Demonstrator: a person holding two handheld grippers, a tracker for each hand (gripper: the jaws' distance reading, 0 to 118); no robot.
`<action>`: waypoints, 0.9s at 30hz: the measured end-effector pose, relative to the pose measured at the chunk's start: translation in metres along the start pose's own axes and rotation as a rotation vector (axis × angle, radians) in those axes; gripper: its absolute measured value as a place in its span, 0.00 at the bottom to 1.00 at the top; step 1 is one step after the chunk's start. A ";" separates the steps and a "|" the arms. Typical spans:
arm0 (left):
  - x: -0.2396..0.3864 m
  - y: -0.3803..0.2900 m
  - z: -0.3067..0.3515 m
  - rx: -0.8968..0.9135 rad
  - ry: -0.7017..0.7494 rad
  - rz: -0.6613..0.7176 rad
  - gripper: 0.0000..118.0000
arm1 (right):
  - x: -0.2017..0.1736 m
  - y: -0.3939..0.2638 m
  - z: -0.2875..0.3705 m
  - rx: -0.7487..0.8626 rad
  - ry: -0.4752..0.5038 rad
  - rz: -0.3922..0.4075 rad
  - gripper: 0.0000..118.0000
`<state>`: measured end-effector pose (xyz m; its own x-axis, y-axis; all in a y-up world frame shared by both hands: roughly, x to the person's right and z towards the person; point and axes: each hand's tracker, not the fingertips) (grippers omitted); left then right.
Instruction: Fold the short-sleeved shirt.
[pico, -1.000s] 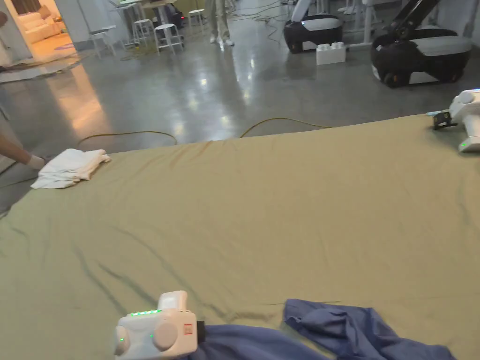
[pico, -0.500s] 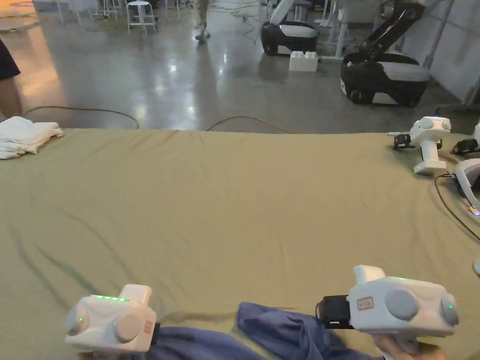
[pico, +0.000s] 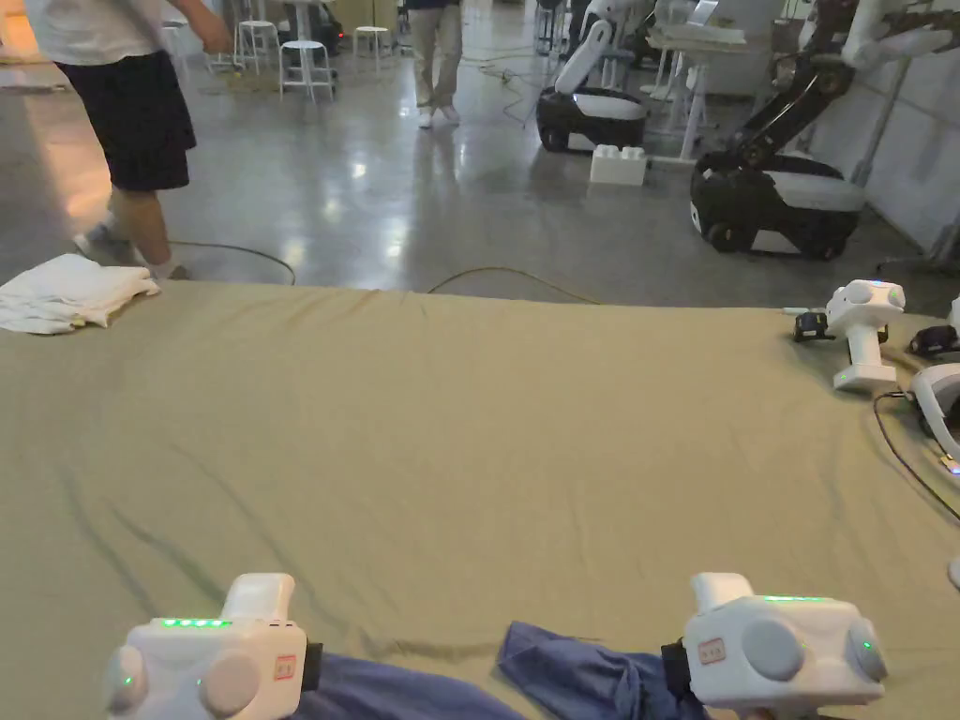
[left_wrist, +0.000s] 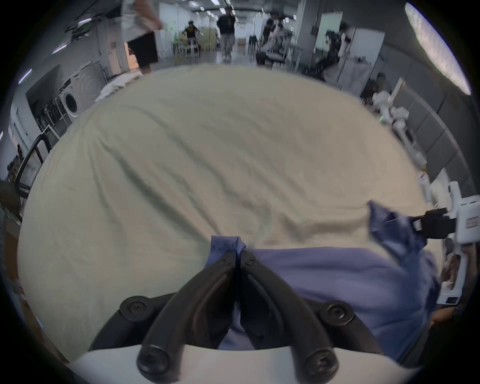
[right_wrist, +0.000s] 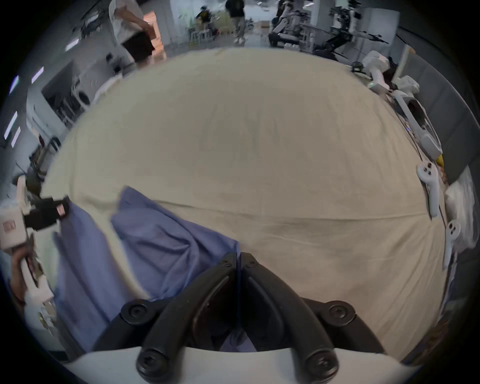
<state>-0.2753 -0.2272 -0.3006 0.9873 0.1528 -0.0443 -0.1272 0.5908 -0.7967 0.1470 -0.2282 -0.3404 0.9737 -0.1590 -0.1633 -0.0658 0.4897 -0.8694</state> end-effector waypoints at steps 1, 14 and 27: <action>-0.002 0.000 0.023 0.040 -0.041 0.003 0.03 | 0.002 -0.001 0.020 0.034 0.018 -0.009 0.01; -0.004 0.030 0.327 0.631 -0.204 -0.041 0.03 | 0.027 0.017 0.315 0.689 -0.061 0.041 0.01; 0.014 0.151 0.410 0.839 -0.101 -0.039 0.03 | 0.016 0.124 0.435 0.915 -0.129 0.078 0.01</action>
<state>-0.3196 0.1887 -0.1744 0.9841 0.1669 0.0600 -0.1617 0.9833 -0.0832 0.2490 0.2031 -0.2483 0.9941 -0.0271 -0.1050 0.0119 0.9897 -0.1427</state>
